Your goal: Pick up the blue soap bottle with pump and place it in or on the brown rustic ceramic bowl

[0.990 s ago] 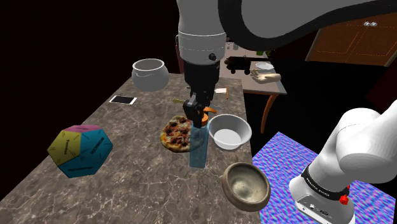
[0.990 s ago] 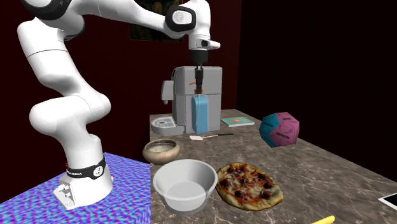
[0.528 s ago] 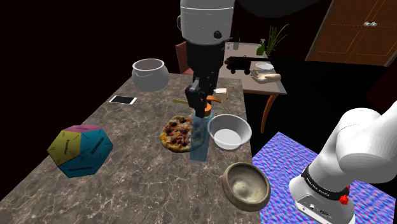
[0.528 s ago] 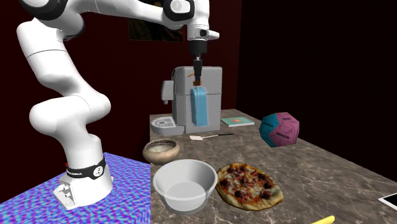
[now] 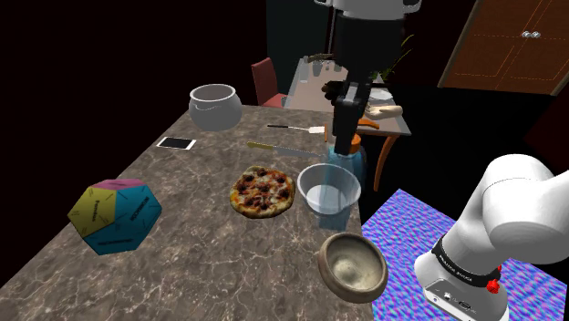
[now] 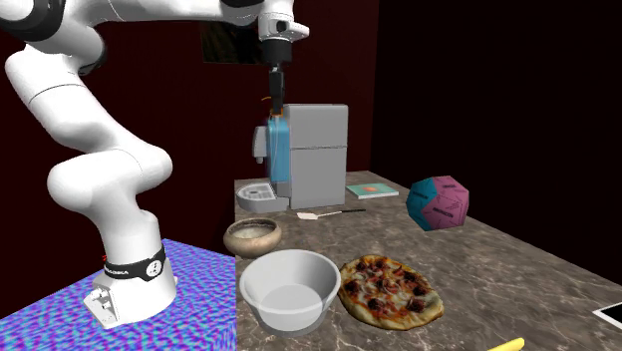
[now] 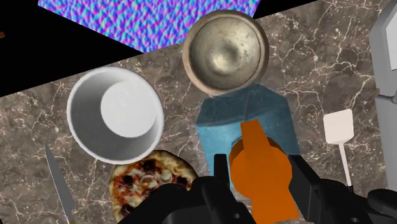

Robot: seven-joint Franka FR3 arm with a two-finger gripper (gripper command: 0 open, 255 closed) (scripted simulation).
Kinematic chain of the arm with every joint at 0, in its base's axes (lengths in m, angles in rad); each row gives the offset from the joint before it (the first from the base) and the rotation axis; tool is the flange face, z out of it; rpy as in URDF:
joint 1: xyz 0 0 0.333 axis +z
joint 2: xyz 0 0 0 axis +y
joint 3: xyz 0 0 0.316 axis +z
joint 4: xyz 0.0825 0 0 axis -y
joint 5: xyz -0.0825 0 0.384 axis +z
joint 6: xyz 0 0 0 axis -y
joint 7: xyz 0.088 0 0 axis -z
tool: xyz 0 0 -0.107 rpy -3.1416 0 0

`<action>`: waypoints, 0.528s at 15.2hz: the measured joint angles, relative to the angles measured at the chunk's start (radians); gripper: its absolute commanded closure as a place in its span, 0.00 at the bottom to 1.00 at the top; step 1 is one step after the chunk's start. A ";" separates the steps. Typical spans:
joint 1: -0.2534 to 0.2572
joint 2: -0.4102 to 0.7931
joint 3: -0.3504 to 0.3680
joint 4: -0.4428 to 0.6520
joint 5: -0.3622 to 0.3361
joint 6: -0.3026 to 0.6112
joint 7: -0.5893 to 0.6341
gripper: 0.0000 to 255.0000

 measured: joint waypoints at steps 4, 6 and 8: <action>0.027 -0.118 -0.044 -0.008 0.011 -0.113 -0.008 1.00; 0.038 -0.157 -0.053 -0.014 0.017 -0.145 -0.005 1.00; 0.042 -0.176 -0.054 -0.047 0.021 -0.133 -0.008 1.00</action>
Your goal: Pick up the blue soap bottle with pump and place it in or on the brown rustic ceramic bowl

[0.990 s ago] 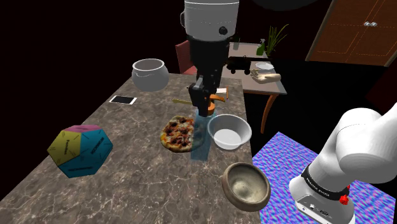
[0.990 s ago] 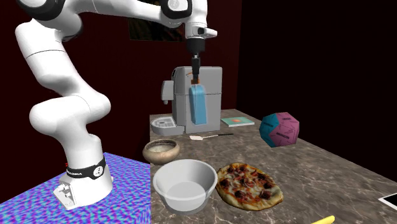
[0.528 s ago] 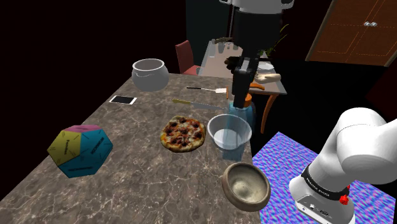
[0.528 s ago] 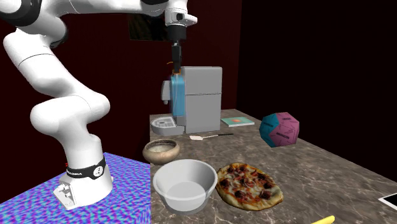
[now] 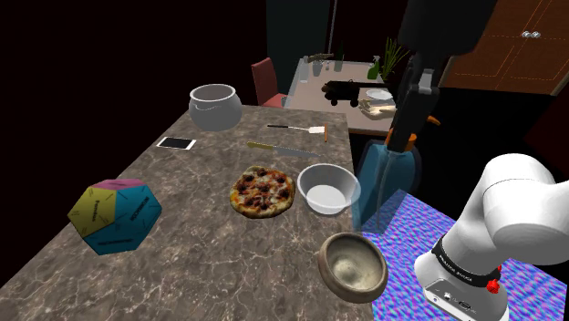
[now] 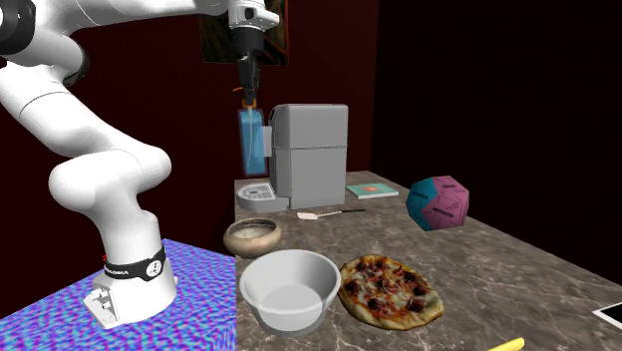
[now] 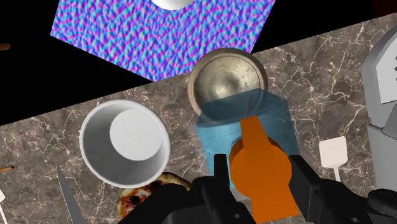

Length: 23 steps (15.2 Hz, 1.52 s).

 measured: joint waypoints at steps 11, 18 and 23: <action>0.017 -0.064 0.020 -0.182 0.026 0.118 -0.012 1.00; 0.027 -0.091 0.038 -0.289 0.045 0.198 -0.019 1.00; 0.036 -0.104 0.056 -0.362 0.063 0.258 -0.021 1.00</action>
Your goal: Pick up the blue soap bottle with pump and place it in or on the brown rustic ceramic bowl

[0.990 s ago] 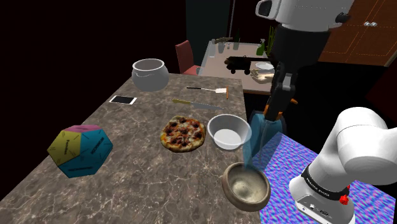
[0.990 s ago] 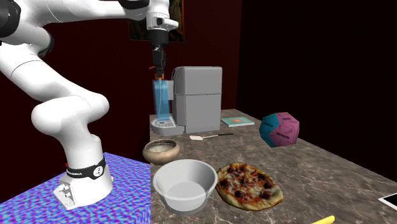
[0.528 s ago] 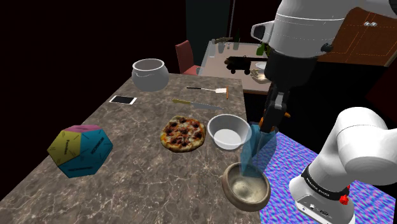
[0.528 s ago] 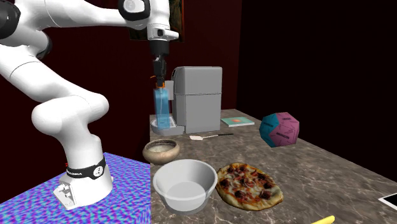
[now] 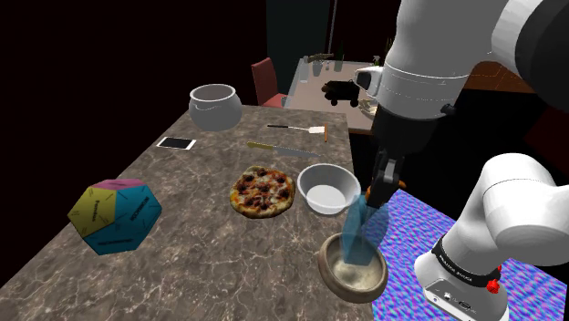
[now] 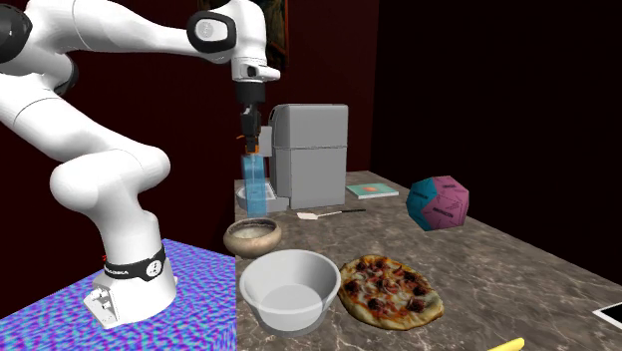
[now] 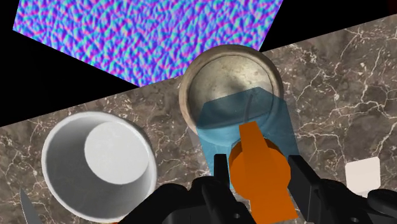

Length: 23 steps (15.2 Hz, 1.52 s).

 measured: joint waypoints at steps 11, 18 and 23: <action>0.007 -0.008 0.015 -0.062 0.015 0.054 -0.004 0.00; 0.006 -0.009 0.012 -0.048 0.012 0.040 -0.002 0.00; -0.008 0.015 -0.015 0.069 -0.016 -0.053 0.004 0.00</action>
